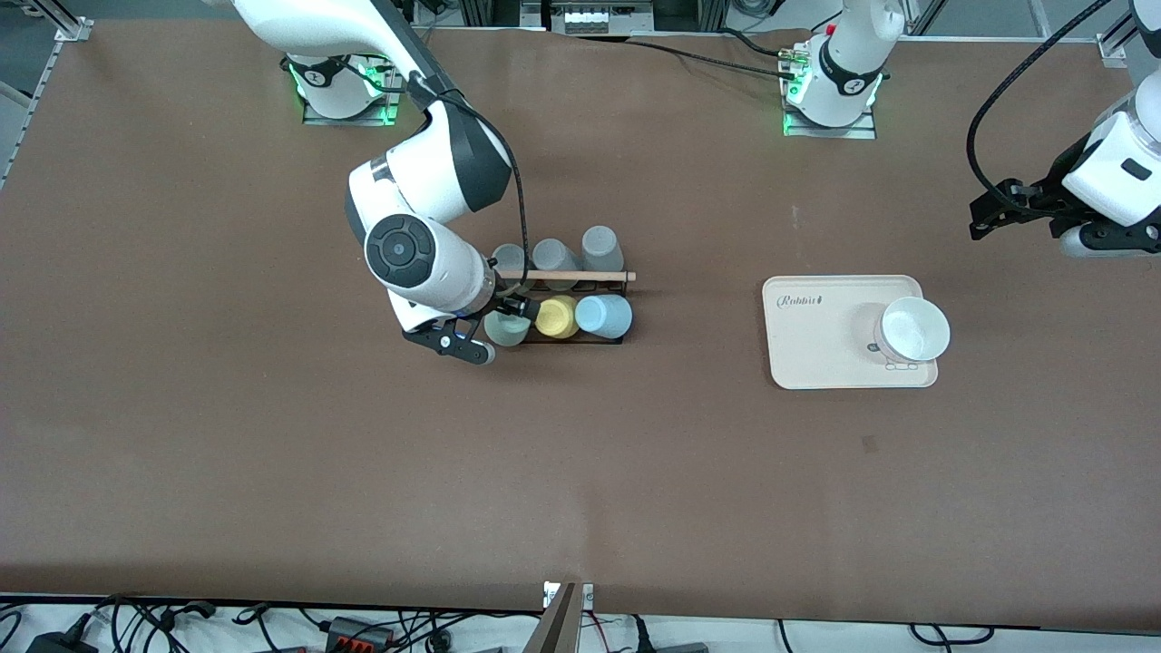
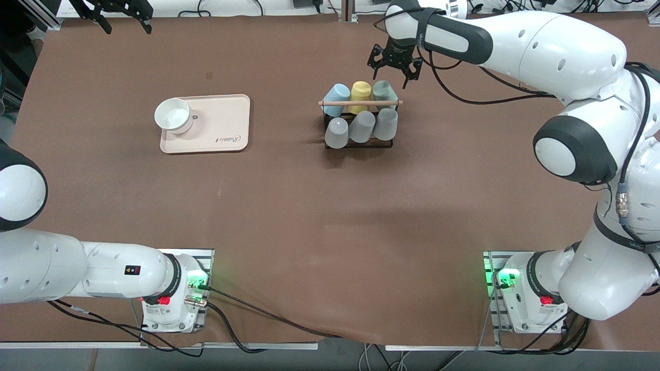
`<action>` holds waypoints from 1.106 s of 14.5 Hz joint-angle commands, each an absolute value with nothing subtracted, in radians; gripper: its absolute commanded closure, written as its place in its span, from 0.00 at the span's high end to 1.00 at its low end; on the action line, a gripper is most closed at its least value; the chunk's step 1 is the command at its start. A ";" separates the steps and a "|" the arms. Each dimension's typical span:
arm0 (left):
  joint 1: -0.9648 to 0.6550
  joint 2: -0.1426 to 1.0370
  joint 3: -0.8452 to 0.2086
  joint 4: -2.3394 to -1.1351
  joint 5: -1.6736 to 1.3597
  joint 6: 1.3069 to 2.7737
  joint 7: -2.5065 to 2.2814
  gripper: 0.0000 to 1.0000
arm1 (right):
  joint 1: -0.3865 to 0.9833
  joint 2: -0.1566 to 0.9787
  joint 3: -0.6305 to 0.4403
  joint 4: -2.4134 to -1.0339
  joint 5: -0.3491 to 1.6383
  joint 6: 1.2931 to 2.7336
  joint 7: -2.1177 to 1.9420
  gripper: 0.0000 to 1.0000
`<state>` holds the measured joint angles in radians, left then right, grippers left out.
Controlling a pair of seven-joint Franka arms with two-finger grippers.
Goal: Hang scattered cups on rack with three cups
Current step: 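Open the right gripper and draw it back from the rack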
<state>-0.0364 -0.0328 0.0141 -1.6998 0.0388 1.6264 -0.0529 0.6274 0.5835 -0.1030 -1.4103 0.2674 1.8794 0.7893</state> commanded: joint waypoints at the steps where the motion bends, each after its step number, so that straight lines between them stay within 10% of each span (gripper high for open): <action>1: -0.035 -0.020 0.021 -1.667 0.020 1.601 -0.028 1.00 | 0.618 0.545 -0.117 -1.381 0.253 1.838 0.808 1.00; 16: -0.044 -0.025 0.020 -1.667 0.021 1.600 -0.025 1.00 | 0.270 0.335 -0.181 -1.371 0.080 1.635 0.539 1.00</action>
<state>-0.0399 -0.0322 0.0135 -1.6958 0.0388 1.6249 -0.0512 0.2719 0.3763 -0.1829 -1.3574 0.1409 1.6323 0.5460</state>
